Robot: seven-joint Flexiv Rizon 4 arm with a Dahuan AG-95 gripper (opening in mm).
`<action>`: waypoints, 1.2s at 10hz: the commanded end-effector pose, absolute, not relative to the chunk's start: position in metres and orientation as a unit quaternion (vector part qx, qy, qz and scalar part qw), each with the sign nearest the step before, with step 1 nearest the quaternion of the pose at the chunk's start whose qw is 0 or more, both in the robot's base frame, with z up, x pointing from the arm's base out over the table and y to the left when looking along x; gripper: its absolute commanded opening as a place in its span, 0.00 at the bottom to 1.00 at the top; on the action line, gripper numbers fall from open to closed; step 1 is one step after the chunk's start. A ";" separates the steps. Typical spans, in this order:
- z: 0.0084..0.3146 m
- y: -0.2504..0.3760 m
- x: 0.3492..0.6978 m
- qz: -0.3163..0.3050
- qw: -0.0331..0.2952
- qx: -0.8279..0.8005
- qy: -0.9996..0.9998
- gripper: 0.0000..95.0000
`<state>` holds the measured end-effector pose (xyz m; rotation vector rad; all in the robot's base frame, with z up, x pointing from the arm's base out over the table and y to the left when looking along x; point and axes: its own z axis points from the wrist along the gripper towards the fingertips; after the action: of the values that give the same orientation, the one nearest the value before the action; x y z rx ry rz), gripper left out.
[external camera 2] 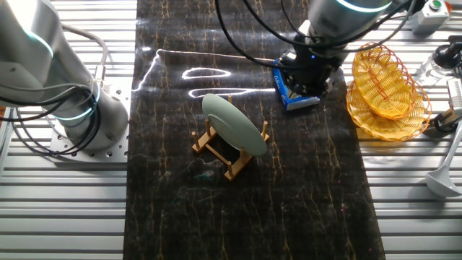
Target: Take the dish off the dish rack
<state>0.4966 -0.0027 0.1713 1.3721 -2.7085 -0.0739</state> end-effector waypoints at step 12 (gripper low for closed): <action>0.175 -0.005 0.494 -0.040 0.097 0.520 -0.848 0.00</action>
<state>0.4960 -0.0046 0.1752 1.5076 -2.5246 -0.1199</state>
